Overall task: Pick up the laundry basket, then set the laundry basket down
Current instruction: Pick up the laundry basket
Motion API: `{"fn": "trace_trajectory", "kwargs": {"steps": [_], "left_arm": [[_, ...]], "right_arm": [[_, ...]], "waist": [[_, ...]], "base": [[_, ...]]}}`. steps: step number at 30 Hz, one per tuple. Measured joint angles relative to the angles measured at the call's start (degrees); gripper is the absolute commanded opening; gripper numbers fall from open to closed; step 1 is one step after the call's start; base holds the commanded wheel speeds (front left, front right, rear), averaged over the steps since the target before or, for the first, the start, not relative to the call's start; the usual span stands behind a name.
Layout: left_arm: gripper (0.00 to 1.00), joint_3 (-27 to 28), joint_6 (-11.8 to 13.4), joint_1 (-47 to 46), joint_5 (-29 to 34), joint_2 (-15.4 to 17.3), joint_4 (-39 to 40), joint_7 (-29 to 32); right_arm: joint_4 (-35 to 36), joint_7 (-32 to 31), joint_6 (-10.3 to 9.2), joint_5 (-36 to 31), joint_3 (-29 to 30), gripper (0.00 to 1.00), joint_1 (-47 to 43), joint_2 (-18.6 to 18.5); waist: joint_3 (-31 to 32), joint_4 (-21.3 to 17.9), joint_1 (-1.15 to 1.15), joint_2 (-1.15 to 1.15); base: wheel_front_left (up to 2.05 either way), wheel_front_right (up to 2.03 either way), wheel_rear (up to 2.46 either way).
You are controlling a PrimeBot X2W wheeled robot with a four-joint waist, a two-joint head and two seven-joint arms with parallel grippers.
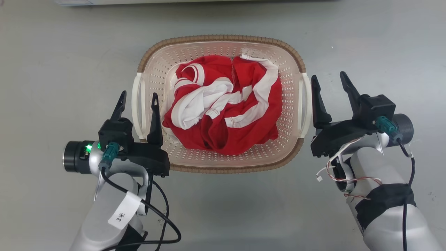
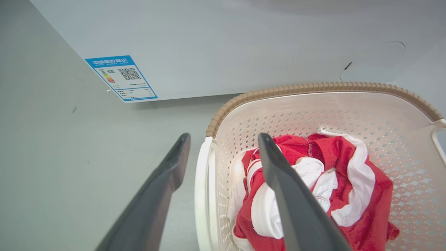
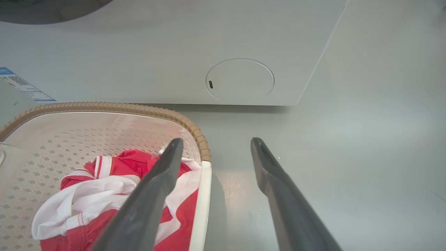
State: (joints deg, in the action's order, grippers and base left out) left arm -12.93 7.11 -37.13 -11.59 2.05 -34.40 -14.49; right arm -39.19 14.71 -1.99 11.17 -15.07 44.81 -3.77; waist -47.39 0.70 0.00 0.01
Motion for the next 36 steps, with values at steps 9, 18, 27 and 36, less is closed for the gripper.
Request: {"fn": "trace_trajectory", "kwargs": {"steps": [9, 18, 27, 36], "left_arm": [[1.0, -0.4, 0.0, -2.8, -1.9, -0.2, -6.1, 0.0], [1.0, -1.7, 0.0, -6.3, -3.1, -0.2, -12.0, 1.3], [1.0, -3.3, 0.0, -8.9, -5.4, -0.3, -16.7, 2.6], [1.0, -5.9, 0.0, -10.9, -6.8, -0.3, -19.5, 2.8]], "right_arm": [[-6.0, 0.0, 0.0, 1.0, -0.8, 1.0, 3.9, 0.0], [-11.5, -0.6, -0.01, 3.6, -2.6, 1.0, 6.8, 0.0], [-14.6, -1.3, -0.53, 7.1, -5.2, 1.0, 9.0, 0.0], [-17.7, -1.6, -1.1, 10.0, -7.4, 1.0, 9.6, 0.0]], "waist": [[-2.3, 0.5, 0.0, 0.0], [-3.6, 0.9, 0.0, -0.02], [-4.9, 1.4, -0.01, -0.02], [-5.9, 1.9, -0.01, -0.01]], "base": [[0.0, 0.0, 0.0], [0.0, 0.0, 0.0], [0.0, 0.0, 0.0], [0.0, 0.0, 0.0]]}}
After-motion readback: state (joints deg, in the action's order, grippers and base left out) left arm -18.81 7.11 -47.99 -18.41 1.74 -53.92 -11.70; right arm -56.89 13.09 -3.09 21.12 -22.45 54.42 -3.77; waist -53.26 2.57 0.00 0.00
